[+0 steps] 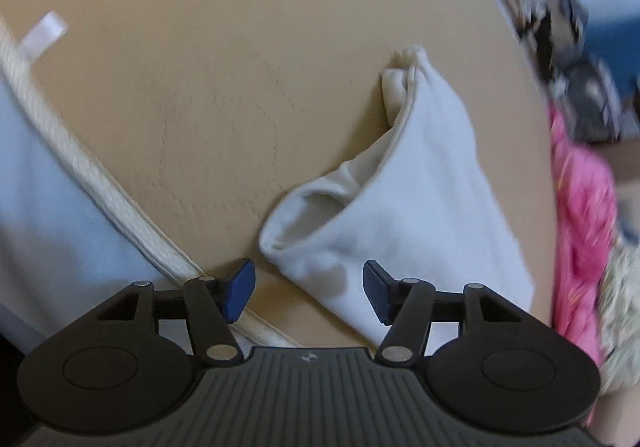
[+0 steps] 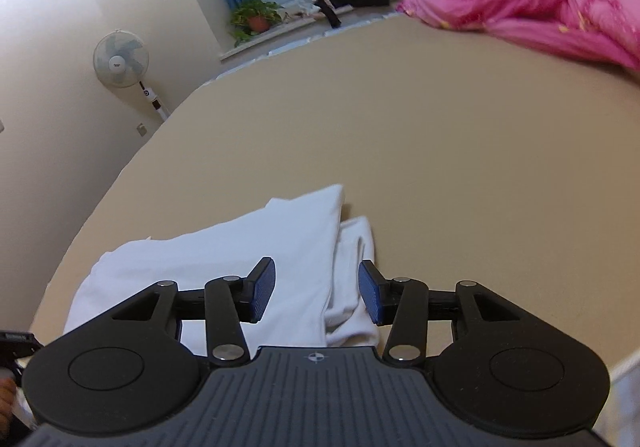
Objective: Fold small clothes
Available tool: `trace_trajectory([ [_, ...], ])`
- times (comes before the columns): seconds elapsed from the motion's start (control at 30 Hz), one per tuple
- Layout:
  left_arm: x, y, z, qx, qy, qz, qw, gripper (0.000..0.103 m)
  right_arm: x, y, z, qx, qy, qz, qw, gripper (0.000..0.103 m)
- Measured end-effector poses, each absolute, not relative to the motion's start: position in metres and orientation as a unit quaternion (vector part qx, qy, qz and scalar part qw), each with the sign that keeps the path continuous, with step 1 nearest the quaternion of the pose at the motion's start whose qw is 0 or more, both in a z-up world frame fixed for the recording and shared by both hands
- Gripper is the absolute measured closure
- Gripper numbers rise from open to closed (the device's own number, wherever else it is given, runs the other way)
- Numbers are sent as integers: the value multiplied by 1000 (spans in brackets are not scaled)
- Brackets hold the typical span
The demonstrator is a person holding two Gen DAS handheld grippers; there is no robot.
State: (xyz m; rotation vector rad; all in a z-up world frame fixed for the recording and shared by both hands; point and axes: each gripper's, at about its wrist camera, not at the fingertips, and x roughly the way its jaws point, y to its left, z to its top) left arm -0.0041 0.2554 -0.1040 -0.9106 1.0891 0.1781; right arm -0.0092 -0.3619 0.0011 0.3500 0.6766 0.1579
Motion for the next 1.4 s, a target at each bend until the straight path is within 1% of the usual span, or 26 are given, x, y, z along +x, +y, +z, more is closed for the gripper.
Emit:
trace_trajectory([
  [0.07,-4,250,-106,-422,478,87,765,39,-6,-362,-2,191,328,77,922,55],
  [0.2,-6,244,-113,-442,441,119,772,39,-6,-363,-6,187,335,67,921,55],
  [0.23,-8,242,-113,-441,432,124,777,41,-6,-362,-7,188,337,67,920,55],
  [0.27,-8,238,-111,-433,425,134,783,56,-8,-361,-8,191,338,67,919,55],
  [0.3,-8,235,-110,-419,426,147,789,85,-9,-363,-8,195,338,67,918,55],
  [0.33,-6,233,-107,-408,426,151,793,86,-10,-366,-9,201,337,66,918,55],
  [0.37,-7,228,-101,-395,423,156,801,90,-10,-369,-10,205,336,65,917,55],
  [0.47,-6,198,-69,-304,415,176,839,92,-9,-380,-12,218,333,55,916,55],
  [0.57,5,149,-23,-227,378,149,885,93,-9,-388,-13,216,331,45,918,55],
  [0.67,17,79,29,-167,333,77,925,93,-9,-394,-13,205,327,38,922,55],
  [0.77,25,-7,62,-117,313,-18,942,93,-8,-399,-12,204,320,38,925,55],
  [0.83,24,-66,68,-92,314,-85,941,93,-6,-403,-12,205,317,33,926,55],
  [0.93,22,-149,49,-51,336,-172,924,91,-3,-409,-14,213,313,22,925,55],
  [0.97,24,-176,30,-27,362,-205,909,86,-2,-412,-14,218,312,18,925,55],
  [1.0,26,-194,12,-6,399,-230,888,83,-1,-416,-16,222,312,15,924,55],
  [1.03,30,-206,-5,10,434,-249,866,83,0,-419,-17,227,313,11,922,55],
  [1.07,27,-210,-13,20,449,-263,854,83,2,-422,-19,233,315,8,920,55],
  [1.13,19,-196,-10,26,416,-279,865,83,6,-426,-23,244,323,5,914,55],
  [1.23,13,-150,1,19,371,-251,894,82,13,-426,-30,260,343,28,902,55],
  [1.3,24,-109,2,12,352,-202,914,82,19,-420,-37,273,366,60,888,55],
  [1.33,28,-92,0,8,350,-178,920,83,23,-414,-40,274,377,73,881,55],
  [1.4,37,-63,-18,-7,379,-145,914,83,29,-402,-46,260,400,89,874,55],
])
